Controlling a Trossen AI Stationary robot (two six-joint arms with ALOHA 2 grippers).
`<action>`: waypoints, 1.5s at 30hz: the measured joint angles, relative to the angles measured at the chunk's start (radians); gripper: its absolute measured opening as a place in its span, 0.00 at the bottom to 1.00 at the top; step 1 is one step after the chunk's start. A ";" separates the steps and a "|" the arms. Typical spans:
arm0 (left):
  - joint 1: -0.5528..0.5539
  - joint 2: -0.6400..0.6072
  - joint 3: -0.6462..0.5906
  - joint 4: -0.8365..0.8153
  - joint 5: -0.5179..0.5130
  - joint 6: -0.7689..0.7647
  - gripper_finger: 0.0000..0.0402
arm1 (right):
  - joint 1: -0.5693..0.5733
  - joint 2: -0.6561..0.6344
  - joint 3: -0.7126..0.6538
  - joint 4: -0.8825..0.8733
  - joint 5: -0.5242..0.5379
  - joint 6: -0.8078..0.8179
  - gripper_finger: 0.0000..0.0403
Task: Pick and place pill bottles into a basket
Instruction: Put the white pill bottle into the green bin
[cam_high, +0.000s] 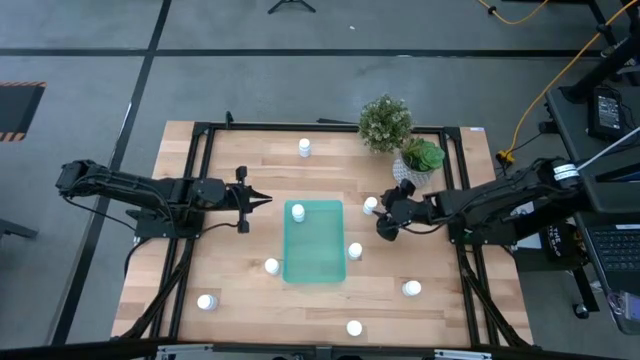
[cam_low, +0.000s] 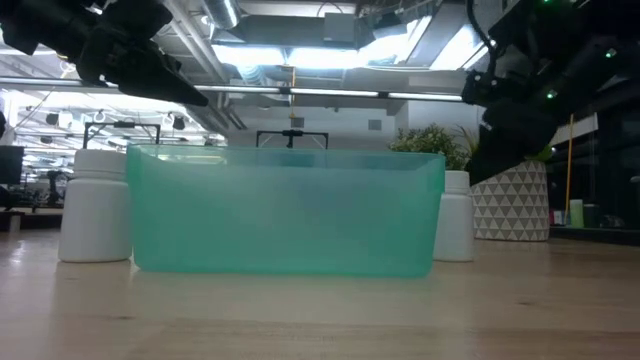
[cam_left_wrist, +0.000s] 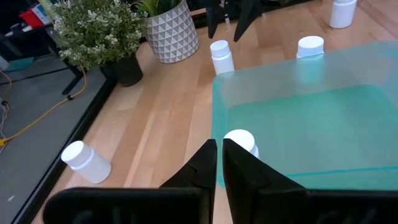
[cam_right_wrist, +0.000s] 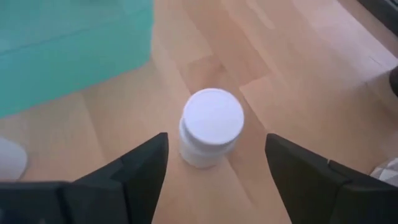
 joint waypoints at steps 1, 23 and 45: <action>0.000 0.000 0.000 0.000 0.000 0.000 0.05 | -0.007 0.006 0.000 0.003 0.000 0.002 0.67; 0.000 0.000 0.000 0.000 0.000 -0.001 0.06 | -0.070 0.121 0.000 0.150 -0.047 -0.076 0.67; 0.000 0.000 0.000 0.000 -0.001 -0.001 0.06 | -0.070 0.119 0.000 0.159 -0.073 -0.119 0.37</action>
